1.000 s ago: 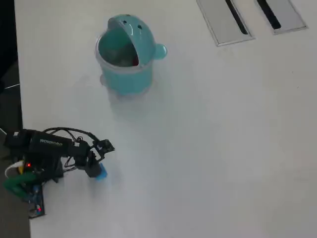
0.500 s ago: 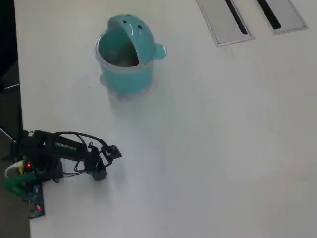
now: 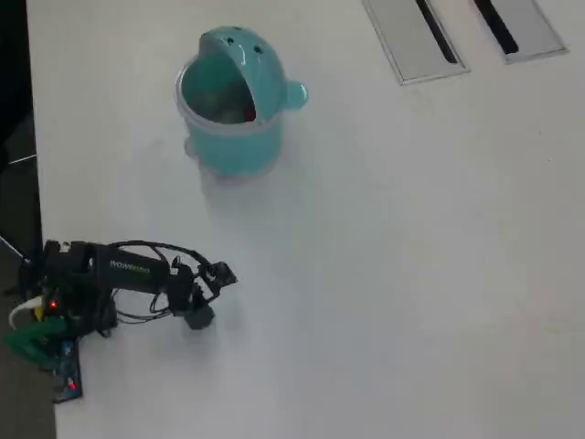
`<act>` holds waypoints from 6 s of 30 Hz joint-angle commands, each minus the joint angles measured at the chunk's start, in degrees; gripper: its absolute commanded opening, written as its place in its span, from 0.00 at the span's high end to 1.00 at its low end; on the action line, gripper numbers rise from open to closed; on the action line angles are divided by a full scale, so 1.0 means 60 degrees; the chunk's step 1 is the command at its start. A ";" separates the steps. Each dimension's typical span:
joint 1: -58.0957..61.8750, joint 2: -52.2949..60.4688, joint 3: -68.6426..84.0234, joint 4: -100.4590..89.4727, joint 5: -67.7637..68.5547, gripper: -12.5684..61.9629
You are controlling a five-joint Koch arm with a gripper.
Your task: Grasp RGB lego blocks and put them in the bin one by one.
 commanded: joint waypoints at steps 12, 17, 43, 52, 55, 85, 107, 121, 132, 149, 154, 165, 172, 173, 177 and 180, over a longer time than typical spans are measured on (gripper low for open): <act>-0.3091 0.2095 -0.2065 -0.1055 0.3838 0.58; -0.4893 0.3164 -0.2051 -0.1816 0.5200 0.63; -1.0898 0.0513 -0.6138 -1.0459 0.7588 0.70; -1.0386 -0.2607 -0.9463 -1.0562 0.7617 0.70; -1.0254 -0.3750 -1.0488 -1.0532 0.7617 0.70; -0.8496 0.0000 -0.5625 -1.0225 0.6533 0.39; -0.5537 0.3794 0.0161 -1.3843 1.1602 0.40; -0.5068 0.4556 0.1641 -1.4355 1.3696 0.41; -0.4600 0.4658 0.2754 -1.5601 1.5894 0.42; -0.4307 0.5640 0.5098 -1.5835 1.9497 0.42; -0.4204 0.5786 0.6328 -1.6772 1.9805 0.42; -0.4058 0.6021 0.8906 -1.8545 2.1094 0.42; -0.4014 0.6035 1.0063 -1.9189 2.1196 0.42; -0.4028 0.6050 1.0210 -1.9219 2.1196 0.42; -0.4043 0.6167 1.0635 -1.9248 2.1211 0.42; -0.3999 0.6182 1.0781 -1.9233 2.1211 0.42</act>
